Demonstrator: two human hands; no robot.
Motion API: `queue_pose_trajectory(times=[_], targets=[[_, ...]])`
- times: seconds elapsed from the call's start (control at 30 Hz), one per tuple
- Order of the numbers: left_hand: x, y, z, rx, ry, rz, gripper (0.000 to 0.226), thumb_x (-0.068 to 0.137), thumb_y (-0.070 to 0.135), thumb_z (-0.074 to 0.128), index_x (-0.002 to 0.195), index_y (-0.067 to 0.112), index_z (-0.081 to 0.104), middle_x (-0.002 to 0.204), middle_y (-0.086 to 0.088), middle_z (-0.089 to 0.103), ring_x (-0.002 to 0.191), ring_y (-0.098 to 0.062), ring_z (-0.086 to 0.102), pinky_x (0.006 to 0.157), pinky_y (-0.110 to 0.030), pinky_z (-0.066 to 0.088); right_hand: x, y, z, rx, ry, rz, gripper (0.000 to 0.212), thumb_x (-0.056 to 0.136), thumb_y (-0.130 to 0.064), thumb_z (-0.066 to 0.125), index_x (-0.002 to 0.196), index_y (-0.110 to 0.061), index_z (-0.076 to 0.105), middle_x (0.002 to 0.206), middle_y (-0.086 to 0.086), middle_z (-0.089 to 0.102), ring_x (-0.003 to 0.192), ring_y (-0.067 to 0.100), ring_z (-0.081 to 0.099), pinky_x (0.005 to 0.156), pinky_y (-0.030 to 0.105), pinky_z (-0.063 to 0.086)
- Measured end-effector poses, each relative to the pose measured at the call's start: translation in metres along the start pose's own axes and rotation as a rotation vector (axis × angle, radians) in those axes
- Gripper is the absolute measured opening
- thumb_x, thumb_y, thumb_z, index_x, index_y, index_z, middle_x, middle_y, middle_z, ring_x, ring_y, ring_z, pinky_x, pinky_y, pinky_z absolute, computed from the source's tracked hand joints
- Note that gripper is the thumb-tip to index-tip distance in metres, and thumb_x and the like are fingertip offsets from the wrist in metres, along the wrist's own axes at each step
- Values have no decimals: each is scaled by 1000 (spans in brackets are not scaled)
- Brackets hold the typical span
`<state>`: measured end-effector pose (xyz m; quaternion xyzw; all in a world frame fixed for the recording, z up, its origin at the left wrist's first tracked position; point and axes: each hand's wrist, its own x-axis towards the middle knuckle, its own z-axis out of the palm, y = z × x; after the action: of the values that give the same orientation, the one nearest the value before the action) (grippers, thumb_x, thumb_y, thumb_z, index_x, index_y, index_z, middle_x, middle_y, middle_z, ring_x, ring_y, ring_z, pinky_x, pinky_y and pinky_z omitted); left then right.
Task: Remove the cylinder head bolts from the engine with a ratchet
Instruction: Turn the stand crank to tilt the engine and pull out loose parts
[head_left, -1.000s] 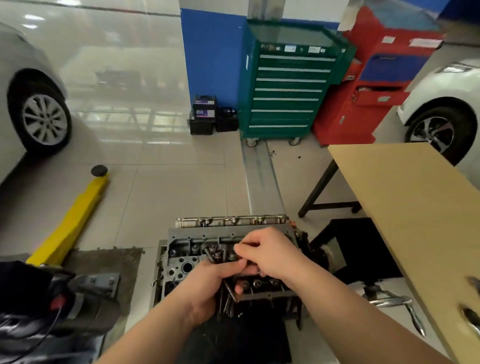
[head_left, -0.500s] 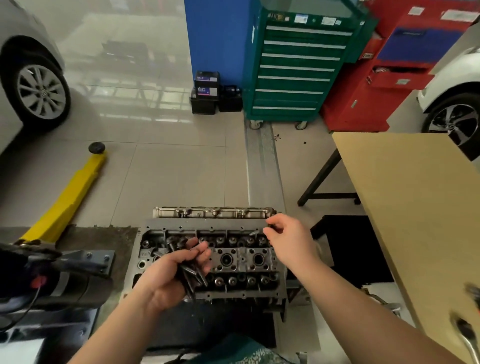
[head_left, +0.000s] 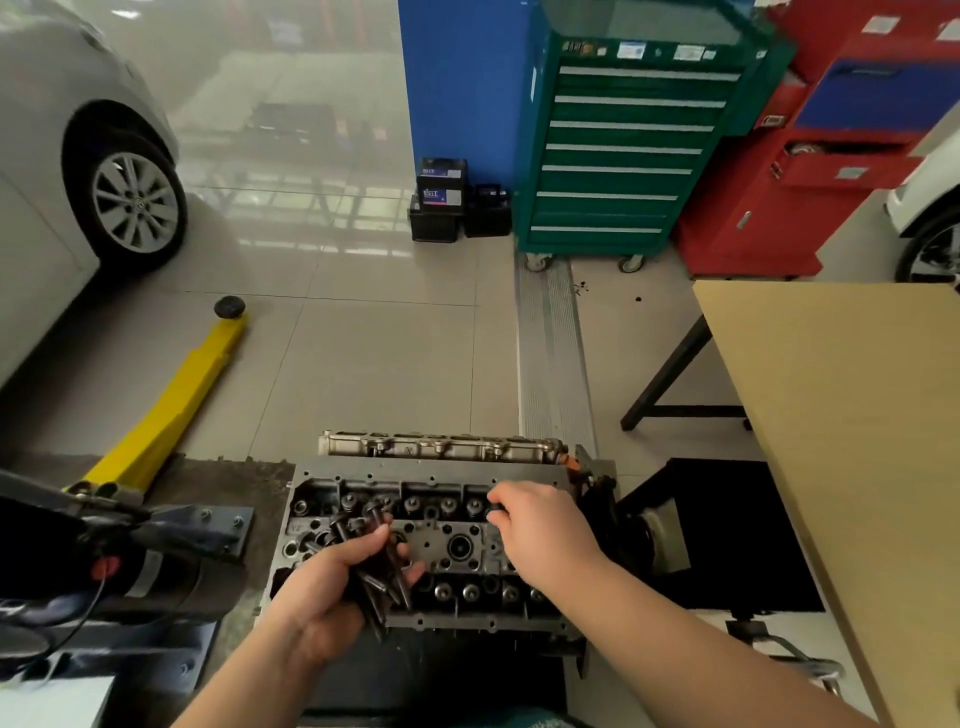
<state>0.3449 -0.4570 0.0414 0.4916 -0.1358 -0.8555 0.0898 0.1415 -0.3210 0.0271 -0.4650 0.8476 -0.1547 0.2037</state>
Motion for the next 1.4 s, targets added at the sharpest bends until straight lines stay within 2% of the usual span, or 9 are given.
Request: queue_pose_trajectory(times=[0.07,0.17,0.3,0.47,0.53,0.77,1.13,1.23,1.4], targets=[[-1,7,-5,4,-21,-13,27,87,0,67,113,1,69,89,-19,67,93,-31,65,75,-52,64,5,0,8,-74,-15,21,30,103,-40,57,129,-29,68,124,-10,68,120,17,58,92,36,53],[-2,19,-11,23,-57,-20,27,90,0,66,117,-1,68,88,-18,65,86,-30,69,81,-53,63,4,5,21,-190,-15,81,33,103,-49,53,130,-36,68,129,-13,53,120,16,44,81,33,50],[-6,35,-15,58,-87,-40,26,86,-1,69,112,-3,67,86,-18,66,80,-31,71,79,-52,64,5,6,29,-264,12,116,32,105,-48,47,124,-37,71,114,-14,51,106,13,44,69,29,43],[-8,51,-22,99,-115,-70,29,85,-2,71,114,-5,67,90,-19,67,83,-32,71,79,-51,63,19,-12,20,-342,-50,144,28,103,-46,50,122,-31,63,121,-9,55,114,17,50,77,34,52],[-9,55,-24,131,-124,-89,27,85,-1,72,112,-4,68,90,-19,68,82,-34,74,80,-50,63,20,-21,18,-346,-77,171,26,101,-46,52,119,-28,60,117,-7,57,111,19,54,79,36,54],[-7,66,-27,189,-150,-116,27,84,2,74,111,-3,70,91,-20,68,87,-37,70,78,-48,63,32,-51,20,-395,-162,402,29,92,-23,60,120,-15,56,115,5,65,103,26,65,67,34,45],[-4,77,-33,200,-189,-122,40,85,-1,73,124,-7,65,92,-21,65,94,-37,65,85,-51,60,40,-57,24,-625,-253,442,41,93,-18,56,133,-10,54,129,11,62,113,31,62,82,40,53],[-3,78,-35,204,-201,-127,40,85,-1,74,124,-6,65,93,-21,65,97,-38,64,86,-51,60,40,-58,29,-662,-259,464,40,93,-14,57,132,-10,56,126,11,64,108,30,64,77,38,52],[-1,81,-37,199,-230,-130,35,87,-1,70,122,-4,66,89,-19,65,90,-37,65,82,-49,61,39,-52,29,-690,-316,501,31,89,-7,60,118,-14,67,106,6,70,90,27,67,64,34,47]])
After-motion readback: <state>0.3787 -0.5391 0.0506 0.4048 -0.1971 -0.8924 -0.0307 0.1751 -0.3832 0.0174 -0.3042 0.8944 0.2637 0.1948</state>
